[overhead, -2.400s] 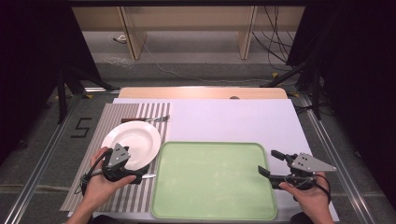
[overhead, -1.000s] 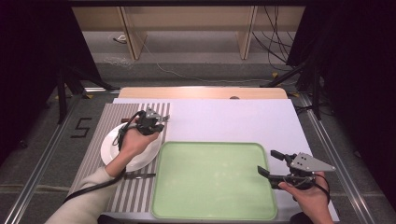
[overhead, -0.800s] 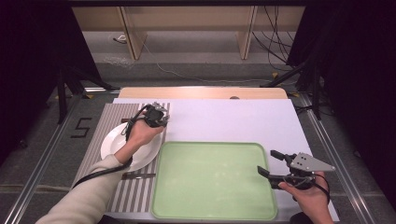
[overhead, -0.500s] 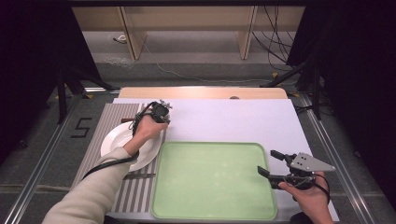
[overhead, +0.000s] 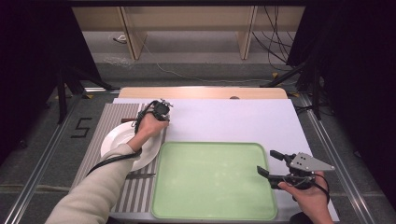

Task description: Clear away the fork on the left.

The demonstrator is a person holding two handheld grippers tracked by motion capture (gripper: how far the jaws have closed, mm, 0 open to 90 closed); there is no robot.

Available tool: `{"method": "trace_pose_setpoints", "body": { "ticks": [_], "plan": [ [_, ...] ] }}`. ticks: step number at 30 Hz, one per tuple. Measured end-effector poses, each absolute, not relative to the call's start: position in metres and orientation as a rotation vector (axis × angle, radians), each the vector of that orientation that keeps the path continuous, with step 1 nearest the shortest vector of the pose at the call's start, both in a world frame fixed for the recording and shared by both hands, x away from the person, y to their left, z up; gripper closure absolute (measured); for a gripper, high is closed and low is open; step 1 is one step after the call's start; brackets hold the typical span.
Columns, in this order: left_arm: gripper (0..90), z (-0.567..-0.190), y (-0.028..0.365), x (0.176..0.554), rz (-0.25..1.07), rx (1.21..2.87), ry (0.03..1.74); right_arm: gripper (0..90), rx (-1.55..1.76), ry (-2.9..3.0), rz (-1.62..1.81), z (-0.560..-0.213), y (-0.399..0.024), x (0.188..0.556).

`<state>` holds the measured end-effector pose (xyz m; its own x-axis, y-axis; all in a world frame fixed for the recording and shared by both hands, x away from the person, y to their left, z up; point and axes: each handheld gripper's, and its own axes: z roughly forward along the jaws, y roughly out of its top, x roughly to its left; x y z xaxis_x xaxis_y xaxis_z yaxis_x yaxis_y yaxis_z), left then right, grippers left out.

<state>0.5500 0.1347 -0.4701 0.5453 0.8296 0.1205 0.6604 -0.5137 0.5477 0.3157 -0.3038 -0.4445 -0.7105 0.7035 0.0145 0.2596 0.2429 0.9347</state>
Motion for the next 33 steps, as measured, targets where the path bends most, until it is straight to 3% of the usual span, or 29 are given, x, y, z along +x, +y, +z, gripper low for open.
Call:
{"method": "trace_pose_setpoints", "body": {
  "ticks": [33],
  "plan": [
    [89.6, -0.473, 0.148, 0.595, 0.546, 2.342, 1.371, 22.6, 0.871, 2.115, 1.47, -0.445, -0.305, 0.316]
  ]
}}
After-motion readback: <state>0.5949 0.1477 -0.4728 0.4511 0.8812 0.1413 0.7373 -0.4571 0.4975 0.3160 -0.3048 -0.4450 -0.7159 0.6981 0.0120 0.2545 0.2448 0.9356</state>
